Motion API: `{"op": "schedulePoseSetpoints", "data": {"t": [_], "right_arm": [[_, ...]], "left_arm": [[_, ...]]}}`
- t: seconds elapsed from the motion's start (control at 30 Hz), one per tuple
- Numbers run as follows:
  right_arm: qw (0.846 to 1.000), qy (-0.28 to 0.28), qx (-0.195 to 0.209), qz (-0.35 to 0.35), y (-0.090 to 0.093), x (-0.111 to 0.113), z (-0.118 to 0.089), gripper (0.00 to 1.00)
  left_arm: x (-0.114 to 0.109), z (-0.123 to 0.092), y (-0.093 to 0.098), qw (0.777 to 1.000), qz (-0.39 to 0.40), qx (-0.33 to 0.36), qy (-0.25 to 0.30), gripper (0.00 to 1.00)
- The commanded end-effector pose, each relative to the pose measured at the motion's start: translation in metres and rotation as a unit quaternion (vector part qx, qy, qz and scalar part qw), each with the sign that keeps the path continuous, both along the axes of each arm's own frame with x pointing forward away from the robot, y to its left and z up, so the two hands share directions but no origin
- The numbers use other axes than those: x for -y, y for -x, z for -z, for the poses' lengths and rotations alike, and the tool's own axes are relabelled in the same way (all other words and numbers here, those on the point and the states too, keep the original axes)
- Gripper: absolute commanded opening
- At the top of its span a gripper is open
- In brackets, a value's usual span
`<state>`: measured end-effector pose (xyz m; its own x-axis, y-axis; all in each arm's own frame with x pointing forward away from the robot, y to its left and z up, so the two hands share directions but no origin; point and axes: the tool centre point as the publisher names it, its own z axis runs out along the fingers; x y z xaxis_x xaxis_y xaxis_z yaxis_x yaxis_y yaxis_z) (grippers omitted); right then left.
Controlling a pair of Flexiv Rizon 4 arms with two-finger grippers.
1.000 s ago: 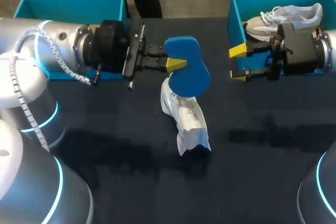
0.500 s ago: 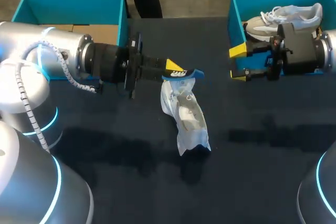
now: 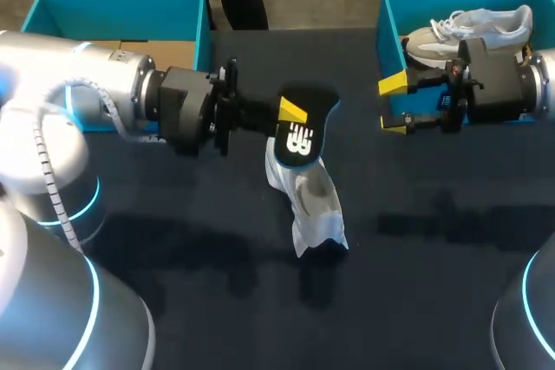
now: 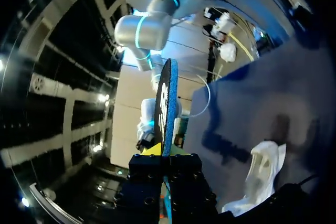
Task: Take the shoe out of the shoebox, open the shoe tongue, remove and reinsert the insole, then place the shoe into the shoebox
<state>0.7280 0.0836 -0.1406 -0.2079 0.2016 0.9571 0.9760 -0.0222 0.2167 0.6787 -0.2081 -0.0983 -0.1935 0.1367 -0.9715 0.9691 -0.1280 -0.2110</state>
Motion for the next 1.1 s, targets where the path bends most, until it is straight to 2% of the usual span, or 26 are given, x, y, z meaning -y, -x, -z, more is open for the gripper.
{"op": "schedulePoseSetpoints", "data": {"t": [0.03,0.17,0.37,0.67,0.97,1.0,1.03,1.1], "right_arm": [[1.000,0.000,0.000,0.001,0.000,-0.001,0.001,1.00],[1.000,0.000,0.000,0.001,0.000,-0.001,0.001,1.00],[1.000,-0.001,0.003,0.000,-0.001,-0.003,-0.001,1.00],[1.000,-0.002,0.003,-0.022,-0.001,-0.024,-0.004,1.00],[0.999,-0.009,-0.004,-0.039,0.001,-0.044,-0.004,1.00],[0.999,-0.009,-0.005,-0.042,0.001,-0.045,-0.005,0.93],[0.999,-0.009,-0.006,-0.045,0.001,-0.046,-0.005,0.80],[0.999,-0.009,-0.007,-0.046,0.002,-0.047,-0.006,0.79]], "left_arm": [[0.001,0.001,0.002,0.996,-0.002,0.092,0.014,0.00],[0.001,0.001,0.002,0.996,-0.002,0.092,0.014,0.00],[0.012,0.016,-0.002,0.991,-0.027,0.126,0.022,0.00],[0.026,0.036,-0.007,0.979,-0.033,0.202,0.006,0.00],[0.039,0.040,-0.013,0.976,-0.038,0.215,0.010,0.00],[0.040,0.041,-0.014,0.976,-0.037,0.215,0.010,0.00],[0.041,0.041,-0.014,0.976,-0.038,0.215,0.010,0.00],[0.044,0.041,-0.015,0.976,-0.039,0.216,0.011,0.00]]}}
